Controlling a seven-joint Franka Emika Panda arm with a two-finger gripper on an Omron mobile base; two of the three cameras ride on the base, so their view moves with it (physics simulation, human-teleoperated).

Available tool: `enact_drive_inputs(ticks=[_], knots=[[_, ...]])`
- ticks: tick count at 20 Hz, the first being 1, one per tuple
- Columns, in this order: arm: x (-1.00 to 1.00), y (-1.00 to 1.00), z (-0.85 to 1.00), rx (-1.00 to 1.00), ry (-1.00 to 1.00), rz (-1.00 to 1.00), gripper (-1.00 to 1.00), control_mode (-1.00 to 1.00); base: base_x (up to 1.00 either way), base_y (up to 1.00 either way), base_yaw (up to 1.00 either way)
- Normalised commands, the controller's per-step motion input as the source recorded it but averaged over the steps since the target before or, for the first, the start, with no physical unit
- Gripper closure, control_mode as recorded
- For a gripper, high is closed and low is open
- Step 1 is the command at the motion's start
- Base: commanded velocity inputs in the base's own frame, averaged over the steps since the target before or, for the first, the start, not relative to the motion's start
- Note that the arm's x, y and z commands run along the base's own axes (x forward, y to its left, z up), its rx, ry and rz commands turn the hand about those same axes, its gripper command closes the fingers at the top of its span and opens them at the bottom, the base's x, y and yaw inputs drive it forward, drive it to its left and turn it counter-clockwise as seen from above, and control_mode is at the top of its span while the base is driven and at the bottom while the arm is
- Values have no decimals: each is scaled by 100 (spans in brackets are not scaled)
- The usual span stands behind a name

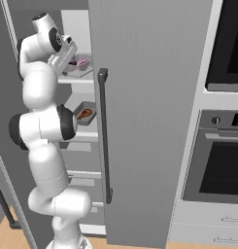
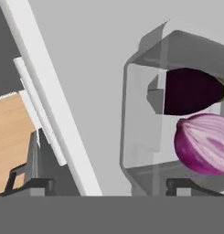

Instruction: Take the meat container that has the chicken drumstick and place it on the second highest rack of the freezer. Then take the vegetable container that has the eggplant and onion and place it on the highest rack of the freezer.

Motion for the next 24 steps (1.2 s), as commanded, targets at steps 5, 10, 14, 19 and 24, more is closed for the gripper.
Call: enact_drive_inputs(ticks=[5, 10, 14, 19, 24], knots=[[-60, -37, -9, 0, -9, 0, -100, -100, 0, 0, 0], [-74, -37, -3, 0, -26, 13, -100, -100, 0, 0, 0], [-86, -30, 0, 0, -29, 24, -100, -100, 0, 0, 0], [-100, -37, 0, 0, -19, 32, -100, -100, 0, 0, 0], [-100, -20, -1, 0, -4, 38, -100, -100, 0, 0, 0]])
